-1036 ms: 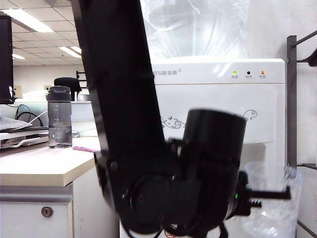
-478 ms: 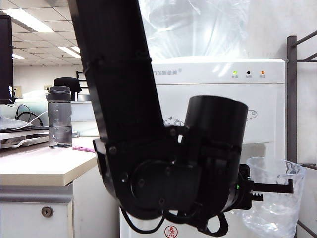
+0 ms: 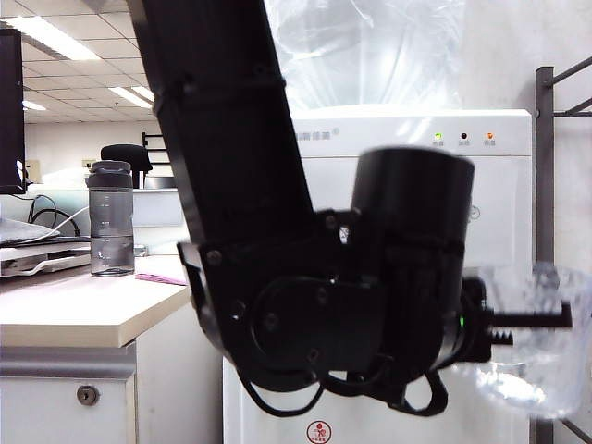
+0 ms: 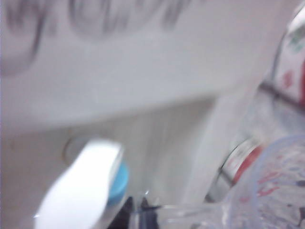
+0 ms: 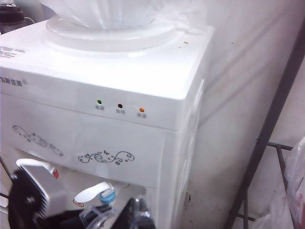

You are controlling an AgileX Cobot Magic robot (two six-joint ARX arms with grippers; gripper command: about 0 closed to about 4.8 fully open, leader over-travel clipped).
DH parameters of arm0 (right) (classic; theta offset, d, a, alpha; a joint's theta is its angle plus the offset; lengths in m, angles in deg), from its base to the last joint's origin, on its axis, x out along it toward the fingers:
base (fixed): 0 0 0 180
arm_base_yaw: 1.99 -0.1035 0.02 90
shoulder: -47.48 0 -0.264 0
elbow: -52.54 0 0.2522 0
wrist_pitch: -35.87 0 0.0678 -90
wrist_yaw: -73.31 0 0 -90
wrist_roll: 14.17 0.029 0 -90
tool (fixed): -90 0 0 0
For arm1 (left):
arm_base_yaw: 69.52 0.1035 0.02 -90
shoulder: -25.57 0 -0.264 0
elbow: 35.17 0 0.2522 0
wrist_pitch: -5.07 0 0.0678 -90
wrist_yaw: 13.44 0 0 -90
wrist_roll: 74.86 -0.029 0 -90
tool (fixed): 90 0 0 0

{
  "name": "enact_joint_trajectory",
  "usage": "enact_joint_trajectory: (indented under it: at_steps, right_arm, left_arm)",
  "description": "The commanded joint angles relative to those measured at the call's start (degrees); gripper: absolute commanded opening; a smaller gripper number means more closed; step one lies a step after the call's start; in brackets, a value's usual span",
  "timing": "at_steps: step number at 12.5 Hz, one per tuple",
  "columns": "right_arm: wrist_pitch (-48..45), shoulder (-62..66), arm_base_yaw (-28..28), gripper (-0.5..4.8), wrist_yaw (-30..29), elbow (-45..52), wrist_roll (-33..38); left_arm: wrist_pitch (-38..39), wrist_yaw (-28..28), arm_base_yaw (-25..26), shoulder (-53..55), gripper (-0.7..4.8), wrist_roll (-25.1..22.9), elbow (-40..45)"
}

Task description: Pick up the plastic mug from the left desk, go to the cold water outlet of the water dispenser, press the vertical switch to get some water, then put the mug back on the desk.

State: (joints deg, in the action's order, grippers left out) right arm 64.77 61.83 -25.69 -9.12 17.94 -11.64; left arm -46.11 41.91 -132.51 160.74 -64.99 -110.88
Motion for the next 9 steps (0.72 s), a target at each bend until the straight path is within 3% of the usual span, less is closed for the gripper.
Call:
enact_joint_trajectory:
  at_steps: [1,9]
  right_arm:
    - [-0.3,-0.4,0.1,-0.01,0.3,-0.2,0.0]
    - [-0.3,-0.4,0.1,-0.01,3.0,-0.2,0.0]
  left_arm:
    - [-1.9,-0.2,-0.9,-0.9,0.02,0.1,2.2]
    - [-5.5,-1.6,-1.3,-4.0,0.02,-1.0,5.8]
